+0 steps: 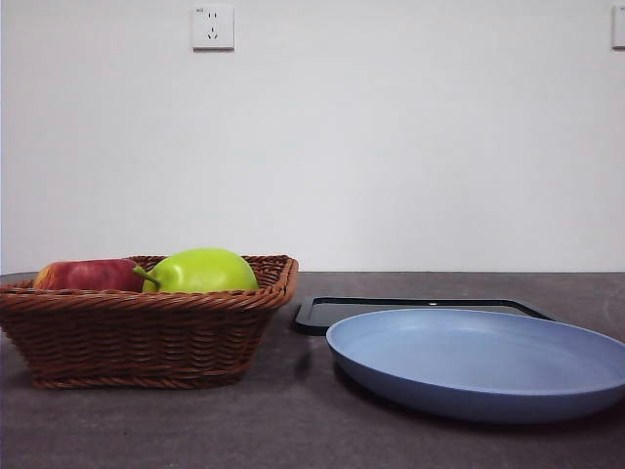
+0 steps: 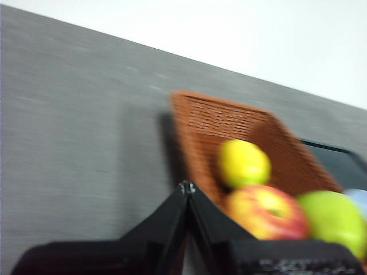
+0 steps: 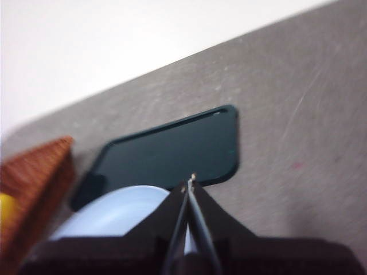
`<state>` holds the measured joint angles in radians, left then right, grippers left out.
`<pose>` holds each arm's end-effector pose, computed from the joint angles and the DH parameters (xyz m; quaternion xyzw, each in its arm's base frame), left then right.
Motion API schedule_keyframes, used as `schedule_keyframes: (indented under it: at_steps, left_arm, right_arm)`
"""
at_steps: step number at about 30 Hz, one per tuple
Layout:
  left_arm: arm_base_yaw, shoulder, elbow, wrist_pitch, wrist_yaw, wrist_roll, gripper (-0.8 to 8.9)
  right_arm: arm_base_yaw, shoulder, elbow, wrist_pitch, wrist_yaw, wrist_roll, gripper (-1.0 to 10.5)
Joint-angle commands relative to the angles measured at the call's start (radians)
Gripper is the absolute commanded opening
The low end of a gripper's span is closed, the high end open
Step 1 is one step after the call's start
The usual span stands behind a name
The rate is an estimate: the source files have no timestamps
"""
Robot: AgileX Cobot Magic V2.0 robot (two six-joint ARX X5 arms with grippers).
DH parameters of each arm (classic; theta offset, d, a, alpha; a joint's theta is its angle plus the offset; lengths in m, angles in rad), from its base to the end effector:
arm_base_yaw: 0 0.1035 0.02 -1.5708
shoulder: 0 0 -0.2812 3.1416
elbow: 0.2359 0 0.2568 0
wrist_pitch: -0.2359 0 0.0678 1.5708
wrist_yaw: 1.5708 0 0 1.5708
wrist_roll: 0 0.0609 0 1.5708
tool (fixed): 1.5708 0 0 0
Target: Take the lemon from the basket,put the lemon in the plate,hand out the plate
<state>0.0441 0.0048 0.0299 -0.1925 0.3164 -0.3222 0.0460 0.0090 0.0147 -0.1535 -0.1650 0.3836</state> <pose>0.1116 -0.0140 0.1502 -0.1732 0.1029 -0.1203 0.9721 0.1141 0.0153 0.1486 0.1934 0.0924 0.0890 0.9727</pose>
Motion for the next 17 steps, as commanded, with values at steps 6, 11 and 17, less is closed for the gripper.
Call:
schedule_keyframes:
  at_steps: [6,11,17]
  left_arm:
    - [0.003,-0.003,0.026,0.014,0.085,-0.151,0.06]
    - [0.003,0.033,0.117,-0.075,0.08,-0.149,0.06]
    - [0.002,0.194,0.249,-0.08,0.117,-0.121,0.07]
  right_arm:
    - [0.001,0.013,0.039,-0.013,-0.122,0.161,0.0]
    - [0.001,0.085,0.139,-0.064,-0.121,0.148,0.0]
    - [0.001,0.238,0.287,-0.14,-0.122,0.095,0.0]
